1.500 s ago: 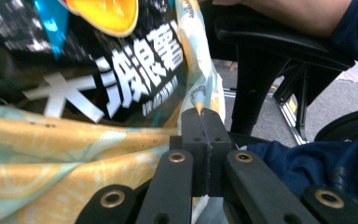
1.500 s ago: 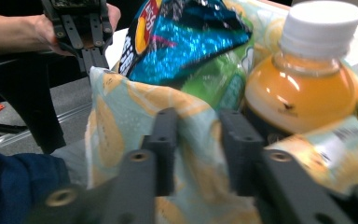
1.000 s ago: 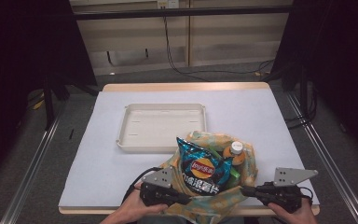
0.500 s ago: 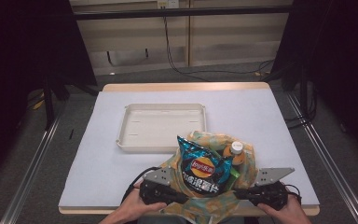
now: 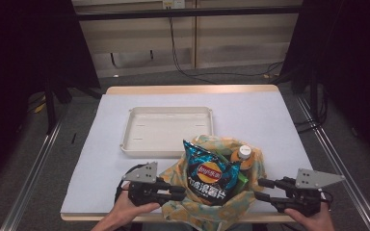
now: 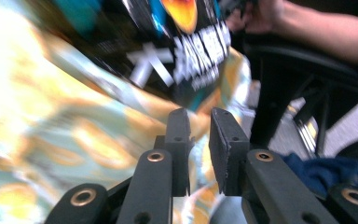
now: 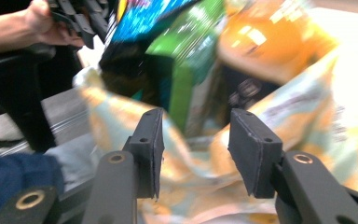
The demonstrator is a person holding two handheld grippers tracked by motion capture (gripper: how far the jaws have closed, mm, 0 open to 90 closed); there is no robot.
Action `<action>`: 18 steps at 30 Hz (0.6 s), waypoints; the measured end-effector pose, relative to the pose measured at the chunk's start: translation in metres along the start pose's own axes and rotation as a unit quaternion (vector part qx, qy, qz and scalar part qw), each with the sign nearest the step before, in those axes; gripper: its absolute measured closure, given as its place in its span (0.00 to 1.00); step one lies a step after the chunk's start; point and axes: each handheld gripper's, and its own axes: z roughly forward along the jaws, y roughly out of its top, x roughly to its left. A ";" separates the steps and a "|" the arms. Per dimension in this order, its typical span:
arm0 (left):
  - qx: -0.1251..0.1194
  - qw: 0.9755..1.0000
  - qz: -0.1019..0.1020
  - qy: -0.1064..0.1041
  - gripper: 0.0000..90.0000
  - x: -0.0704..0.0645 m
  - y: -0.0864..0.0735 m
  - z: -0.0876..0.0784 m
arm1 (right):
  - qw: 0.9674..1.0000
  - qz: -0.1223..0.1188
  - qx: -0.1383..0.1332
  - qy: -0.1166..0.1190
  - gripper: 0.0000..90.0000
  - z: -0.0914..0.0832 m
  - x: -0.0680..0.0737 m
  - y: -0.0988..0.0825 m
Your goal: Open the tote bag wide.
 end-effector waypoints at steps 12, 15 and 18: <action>-0.051 0.995 -0.011 0.086 0.65 0.040 0.032 -0.012 | 0.997 0.021 -0.014 -0.079 0.52 0.005 -0.029 0.016; -0.022 0.995 -0.010 0.093 0.65 0.051 0.030 0.002 | 0.997 0.026 -0.001 -0.073 0.52 0.014 -0.035 0.015; -0.011 0.995 -0.015 0.096 0.85 0.059 0.027 0.008 | 0.997 0.025 0.010 -0.070 0.52 0.020 -0.037 0.017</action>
